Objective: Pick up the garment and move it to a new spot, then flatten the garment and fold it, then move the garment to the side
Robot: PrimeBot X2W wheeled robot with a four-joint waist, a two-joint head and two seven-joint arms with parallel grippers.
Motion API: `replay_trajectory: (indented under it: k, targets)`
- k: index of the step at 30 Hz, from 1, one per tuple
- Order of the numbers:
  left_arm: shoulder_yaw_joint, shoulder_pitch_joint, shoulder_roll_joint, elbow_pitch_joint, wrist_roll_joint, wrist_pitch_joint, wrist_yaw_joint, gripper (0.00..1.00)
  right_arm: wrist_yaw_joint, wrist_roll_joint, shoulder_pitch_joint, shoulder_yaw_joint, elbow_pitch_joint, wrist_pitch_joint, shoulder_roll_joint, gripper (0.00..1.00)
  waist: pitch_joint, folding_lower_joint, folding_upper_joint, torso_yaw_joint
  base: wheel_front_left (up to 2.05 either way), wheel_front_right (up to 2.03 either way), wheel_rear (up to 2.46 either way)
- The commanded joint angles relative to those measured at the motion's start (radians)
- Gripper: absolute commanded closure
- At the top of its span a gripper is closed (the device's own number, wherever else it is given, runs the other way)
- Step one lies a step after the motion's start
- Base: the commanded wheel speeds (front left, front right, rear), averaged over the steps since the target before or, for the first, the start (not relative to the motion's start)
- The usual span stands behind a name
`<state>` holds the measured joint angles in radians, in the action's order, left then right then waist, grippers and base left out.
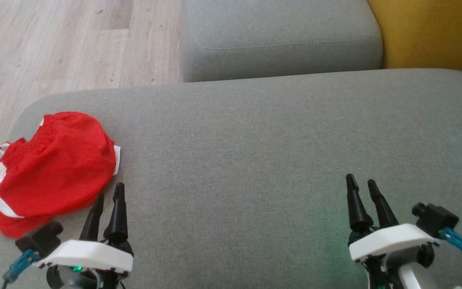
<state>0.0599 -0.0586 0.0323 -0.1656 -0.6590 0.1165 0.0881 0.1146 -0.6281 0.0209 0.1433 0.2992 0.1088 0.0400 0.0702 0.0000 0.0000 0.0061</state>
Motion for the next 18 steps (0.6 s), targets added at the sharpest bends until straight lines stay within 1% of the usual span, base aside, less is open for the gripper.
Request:
replay_trajectory:
  k: [1,16,18]
  targets:
    - [-0.013,0.033,0.013,0.044,0.025,0.01,-0.002,0.0,0.01,0.027,0.066,0.022,-0.038,0.017,0.007,0.0,0.001,0.0,0.0,-0.001,0.0,0.0,0.0]
    - [0.0,0.019,0.015,0.08,0.219,0.054,-0.007,0.0,0.012,0.214,0.078,0.073,-0.042,0.061,0.008,0.0,0.01,0.0,0.0,-0.008,0.0,0.0,0.0]
    - [0.005,0.017,0.015,0.085,0.261,0.063,-0.006,0.0,0.012,0.253,0.085,0.083,-0.039,0.07,0.008,0.0,0.009,0.0,0.0,-0.009,0.0,0.0,0.0]
